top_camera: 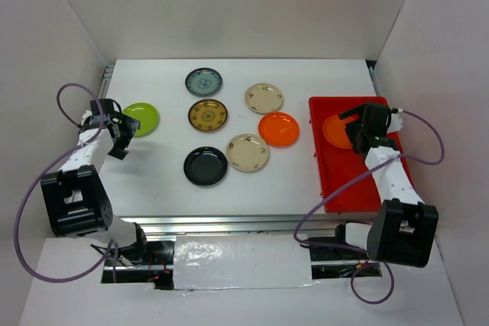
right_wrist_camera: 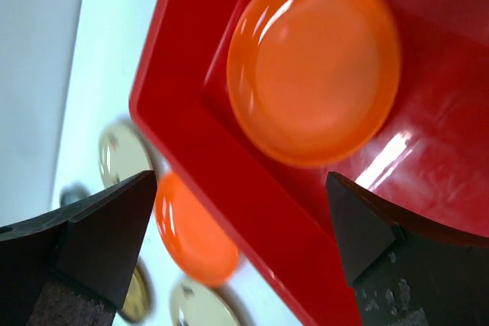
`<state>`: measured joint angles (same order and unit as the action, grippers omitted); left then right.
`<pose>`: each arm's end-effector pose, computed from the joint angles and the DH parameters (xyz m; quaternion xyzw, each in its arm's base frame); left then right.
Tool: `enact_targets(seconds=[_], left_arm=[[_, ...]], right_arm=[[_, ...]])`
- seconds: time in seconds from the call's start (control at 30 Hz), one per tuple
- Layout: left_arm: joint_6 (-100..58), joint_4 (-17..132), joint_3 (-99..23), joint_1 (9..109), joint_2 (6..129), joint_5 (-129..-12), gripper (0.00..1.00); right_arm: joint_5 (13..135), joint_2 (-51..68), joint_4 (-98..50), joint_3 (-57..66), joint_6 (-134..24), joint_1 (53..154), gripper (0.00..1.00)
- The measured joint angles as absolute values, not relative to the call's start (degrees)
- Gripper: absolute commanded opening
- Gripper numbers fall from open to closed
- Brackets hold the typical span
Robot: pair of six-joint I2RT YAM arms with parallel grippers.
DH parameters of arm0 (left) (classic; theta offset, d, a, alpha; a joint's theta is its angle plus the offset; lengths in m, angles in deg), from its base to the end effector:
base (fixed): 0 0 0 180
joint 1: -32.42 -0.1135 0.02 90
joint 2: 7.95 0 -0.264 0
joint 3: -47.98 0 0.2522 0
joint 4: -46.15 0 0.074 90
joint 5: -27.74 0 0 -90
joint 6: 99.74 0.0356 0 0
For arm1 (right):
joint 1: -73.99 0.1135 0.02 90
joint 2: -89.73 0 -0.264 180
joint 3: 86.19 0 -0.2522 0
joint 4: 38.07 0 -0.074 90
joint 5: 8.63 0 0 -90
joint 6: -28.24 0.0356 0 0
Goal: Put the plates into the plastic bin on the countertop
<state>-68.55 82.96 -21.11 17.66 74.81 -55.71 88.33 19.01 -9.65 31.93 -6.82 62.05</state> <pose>0.2904 0.0807 0.2314 -0.5781 0.7409 -0.0767 0.3331 0.2623 -0.0599 0.2577 0.5153 0.7314 0.1119 0.4324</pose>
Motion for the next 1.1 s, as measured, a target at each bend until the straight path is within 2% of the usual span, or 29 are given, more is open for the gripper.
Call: enact_targets(seconds=[0.1, 0.23, 0.37, 0.43, 0.47, 0.53, 0.57, 0.67, 0.73, 0.77, 0.97, 1.1], left_arm=[[-70.1, 81.6, -21.9, 16.2, 79.1, -54.8, 0.99], [-71.8, 76.1, -21.7, 14.9, 85.7, -55.3, 0.99], [-73.3, 69.0, -22.8, 14.7, 90.8, -56.8, 0.93], [-74.4, 65.1, -23.8, 14.7, 93.5, -57.2, 0.85], [-74.6, 63.9, -24.6, 14.7, 94.3, -57.6, 0.75], [-75.5, 62.1, -25.5, 14.8, 96.3, -57.9, 0.65], [-76.0, 61.2, -25.9, 14.8, 97.1, -58.0, 0.51], [-76.8, 60.1, -26.1, 14.7, 98.8, -58.4, 0.27], [-77.7, 59.6, -26.2, 14.7, 99.6, -58.6, 0.15], [-77.9, 59.0, -26.4, 14.7, 99.8, -58.9, 0.00], [-78.8, 59.3, -27.3, 14.6, 99.9, -60.1, 0.00], [-77.1, 64.2, -26.3, 15.2, 94.5, -59.1, 0.00]], right_arm=[[85.1, 23.3, -10.3, 36.0, -8.2, 66.0, 1.00], [74.3, 31.7, -15.5, 39.4, -10.5, 69.0, 1.00], [63.4, 33.7, -21.7, 39.3, -12.7, 69.9, 0.99], [60.0, 33.7, -22.2, 39.2, -13.9, 71.5, 1.00], [59.0, 33.8, -22.1, 39.2, -14.3, 72.3, 0.99], [57.2, 34.2, -22.1, 39.2, -14.8, 73.4, 0.99], [56.5, 34.7, -22.1, 39.2, -14.9, 73.6, 0.99], [55.6, 36.6, -22.1, 39.2, -15.0, 73.6, 0.99], [55.3, 37.7, -22.1, 39.2, -15.0, 73.6, 0.99], [55.2, 38.0, -22.1, 39.2, -15.1, 73.6, 0.99], [54.9, 39.4, -21.1, 38.8, -15.6, 73.6, 0.99], [54.2, 39.6, -21.1, 38.4, -16.3, 74.4, 0.99]])
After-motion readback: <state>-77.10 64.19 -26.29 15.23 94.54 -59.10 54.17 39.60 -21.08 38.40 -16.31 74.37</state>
